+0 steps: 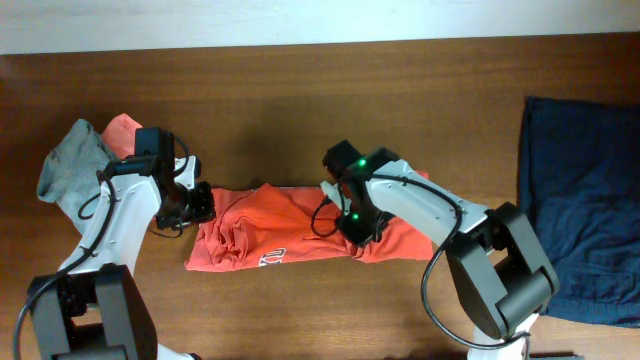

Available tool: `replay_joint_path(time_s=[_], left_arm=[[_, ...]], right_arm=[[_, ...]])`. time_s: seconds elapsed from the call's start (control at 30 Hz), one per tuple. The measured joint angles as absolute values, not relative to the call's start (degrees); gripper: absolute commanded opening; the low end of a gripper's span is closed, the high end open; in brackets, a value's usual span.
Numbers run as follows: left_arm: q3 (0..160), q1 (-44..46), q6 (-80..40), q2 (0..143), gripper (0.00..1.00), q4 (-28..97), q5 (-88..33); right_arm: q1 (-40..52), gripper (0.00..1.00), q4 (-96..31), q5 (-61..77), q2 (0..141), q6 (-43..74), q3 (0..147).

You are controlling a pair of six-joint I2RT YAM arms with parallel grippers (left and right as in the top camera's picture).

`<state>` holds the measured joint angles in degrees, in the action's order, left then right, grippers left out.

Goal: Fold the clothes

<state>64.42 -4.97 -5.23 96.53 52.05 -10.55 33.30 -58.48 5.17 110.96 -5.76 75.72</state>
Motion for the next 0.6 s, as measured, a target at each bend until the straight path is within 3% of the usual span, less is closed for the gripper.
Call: replay_joint_path(time_s=[0.13,0.5,0.57,0.6], left_arm=[[64.4,-5.0,-5.3,96.5,0.34,52.1,-10.5],[64.4,-5.0,-5.2,96.5,0.38,52.1,-10.5],[64.4,-5.0,-5.3,96.5,0.44,52.3,-10.5],[64.4,-5.0,-5.3,96.5,0.45,52.6,-10.5]], right_arm=[[33.3,0.40,-54.8,4.1,111.0,-4.2,75.7],[29.2,0.43,-54.3,1.5,109.1,1.5,78.4],[27.8,0.51,-55.1,1.5,106.2,2.1,78.6],[27.0,0.61,-55.6,1.5,104.6,2.6,78.7]])
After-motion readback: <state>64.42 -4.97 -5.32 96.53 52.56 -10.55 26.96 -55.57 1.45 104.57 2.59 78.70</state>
